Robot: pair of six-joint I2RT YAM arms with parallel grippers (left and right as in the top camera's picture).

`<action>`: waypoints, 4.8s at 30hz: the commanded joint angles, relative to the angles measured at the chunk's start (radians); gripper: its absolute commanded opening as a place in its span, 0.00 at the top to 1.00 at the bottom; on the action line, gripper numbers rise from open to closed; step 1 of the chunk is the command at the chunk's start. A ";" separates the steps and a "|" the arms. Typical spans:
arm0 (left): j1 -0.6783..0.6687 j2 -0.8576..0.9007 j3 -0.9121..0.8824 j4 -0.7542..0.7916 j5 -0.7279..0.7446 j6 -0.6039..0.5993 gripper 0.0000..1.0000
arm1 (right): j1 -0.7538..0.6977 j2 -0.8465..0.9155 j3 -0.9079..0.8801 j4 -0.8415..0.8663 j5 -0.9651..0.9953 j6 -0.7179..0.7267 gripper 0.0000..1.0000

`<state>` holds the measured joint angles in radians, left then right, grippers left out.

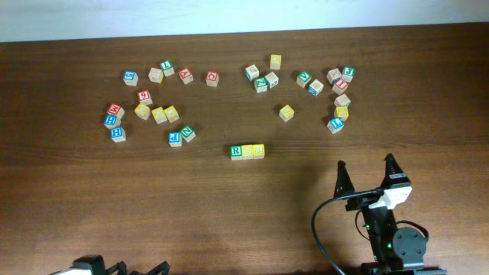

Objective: Spell out RSS

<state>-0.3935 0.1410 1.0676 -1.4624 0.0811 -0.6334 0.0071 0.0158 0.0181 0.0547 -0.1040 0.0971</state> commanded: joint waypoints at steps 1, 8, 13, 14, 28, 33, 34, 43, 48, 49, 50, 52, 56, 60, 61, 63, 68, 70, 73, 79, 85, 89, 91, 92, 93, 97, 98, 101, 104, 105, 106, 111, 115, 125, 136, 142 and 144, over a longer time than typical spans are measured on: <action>-0.005 0.003 -0.002 0.001 0.004 -0.010 0.01 | -0.004 -0.013 -0.013 0.010 -0.044 -0.068 0.02; -0.005 0.003 -0.002 0.001 0.004 -0.010 0.01 | 0.006 -0.013 -0.013 -0.127 -0.029 -0.115 0.02; -0.005 0.003 -0.002 0.001 0.004 -0.010 0.01 | 0.006 -0.013 -0.013 -0.128 -0.007 -0.116 0.02; -0.005 0.003 -0.002 0.001 0.004 -0.010 0.01 | 0.006 -0.013 -0.013 -0.130 0.014 -0.116 0.02; -0.005 0.003 -0.002 0.001 0.004 -0.010 0.01 | 0.006 -0.013 -0.012 -0.141 0.105 -0.071 0.02; -0.005 0.003 -0.002 0.001 0.004 -0.010 0.01 | 0.006 -0.013 -0.013 -0.137 0.101 -0.071 0.02; -0.005 0.003 -0.002 0.001 0.004 -0.010 0.01 | 0.006 -0.013 -0.013 -0.137 0.101 -0.071 0.02; -0.005 0.003 -0.002 0.001 0.004 -0.010 0.01 | 0.006 -0.013 -0.013 -0.137 0.101 -0.071 0.02; -0.005 0.003 -0.002 0.001 0.004 -0.010 0.01 | 0.006 -0.013 -0.013 -0.137 0.101 -0.071 0.02; -0.005 0.003 -0.002 0.001 0.004 -0.010 0.01 | 0.006 -0.013 -0.013 -0.137 0.101 -0.071 0.02; -0.005 0.003 -0.002 0.001 0.004 -0.010 0.01 | 0.006 -0.013 -0.013 -0.137 0.101 -0.071 0.02; -0.005 0.003 -0.002 0.001 0.004 -0.010 0.01 | 0.006 -0.013 -0.013 -0.137 0.101 -0.071 0.02; -0.005 0.003 -0.002 0.001 0.004 -0.010 0.01 | 0.006 -0.013 -0.013 -0.137 0.101 -0.071 0.02; -0.005 0.003 -0.002 0.001 0.004 -0.010 0.01 | 0.006 -0.013 -0.013 -0.137 0.101 -0.071 0.02; -0.005 0.003 -0.002 0.001 0.004 -0.010 0.01 | 0.006 -0.013 -0.013 -0.137 0.101 -0.071 0.02; -0.005 0.003 -0.002 -0.008 0.020 -0.010 0.01 | 0.006 -0.013 -0.013 -0.137 0.101 -0.071 0.02; 0.009 0.003 -0.017 0.089 0.008 0.042 0.01 | 0.006 -0.013 -0.013 -0.137 0.101 -0.071 0.02; 0.050 0.003 -0.047 0.194 0.010 0.192 0.01 | 0.006 -0.013 -0.013 -0.137 0.101 -0.071 0.02; 0.131 0.003 -0.106 0.347 0.074 0.386 0.01 | 0.006 -0.013 -0.013 -0.137 0.101 -0.071 0.02; 0.257 0.003 -0.234 0.560 0.132 0.632 0.01 | 0.006 -0.013 -0.013 -0.137 0.101 -0.071 0.02; 0.331 -0.018 -0.406 0.802 0.129 0.758 0.01 | 0.006 -0.013 -0.013 -0.137 0.101 -0.071 0.02; 0.331 -0.120 -0.550 0.974 0.122 0.785 0.01 | 0.006 -0.013 -0.013 -0.137 0.101 -0.071 0.02; 0.334 -0.128 -0.618 1.065 0.117 0.785 0.01 | 0.006 -0.013 -0.013 -0.137 0.101 -0.071 0.02; 0.335 -0.128 -0.639 1.099 0.117 0.785 0.01 | 0.006 -0.013 -0.013 -0.137 0.101 -0.071 0.02; 0.336 -0.131 -0.674 1.161 0.114 0.785 0.01 | 0.006 -0.013 -0.013 -0.137 0.101 -0.071 0.02; 0.336 -0.136 -0.743 1.296 0.113 0.785 0.01 | 0.006 -0.013 -0.013 -0.137 0.101 -0.071 0.01; 0.336 -0.136 -0.758 1.321 0.109 0.784 0.01 | 0.006 -0.013 -0.013 -0.137 0.101 -0.071 0.02; 0.336 -0.136 -0.800 1.391 0.082 0.750 0.01 | 0.006 -0.013 -0.013 -0.137 0.101 -0.071 0.02; 0.336 -0.136 -0.847 1.448 0.042 0.706 0.01 | 0.006 -0.013 -0.013 -0.137 0.101 -0.071 0.02; 0.336 -0.136 -0.870 1.484 0.041 0.703 0.01 | 0.006 -0.013 -0.013 -0.137 0.101 -0.071 0.02; 0.336 -0.136 -0.891 1.517 0.040 0.693 0.01 | 0.006 -0.012 -0.013 -0.137 0.101 -0.071 0.02; 0.336 -0.136 -1.000 1.670 -0.005 0.610 0.01 | 0.006 -0.013 -0.013 -0.137 0.101 -0.071 0.02; 0.336 -0.136 -1.059 1.728 -0.021 0.576 0.01 | 0.006 -0.013 -0.013 -0.137 0.101 -0.071 0.02; 0.354 -0.136 -1.059 1.513 -0.055 0.578 0.01 | 0.006 -0.012 -0.013 -0.137 0.101 -0.071 0.02; 0.364 -0.136 -1.059 1.379 -0.058 0.489 0.01 | 0.006 -0.013 -0.013 -0.137 0.101 -0.071 0.02; 0.364 -0.136 -1.059 1.377 -0.068 0.566 0.01 | 0.006 -0.013 -0.013 -0.137 0.101 -0.071 0.02; 0.364 -0.136 -1.059 1.376 -0.074 0.568 0.01 | 0.006 -0.013 -0.013 -0.137 0.101 -0.071 0.02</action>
<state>-0.0368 0.0128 0.0101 -0.0734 0.0246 -0.0971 0.0082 0.0139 0.0105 -0.0746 -0.0151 0.0227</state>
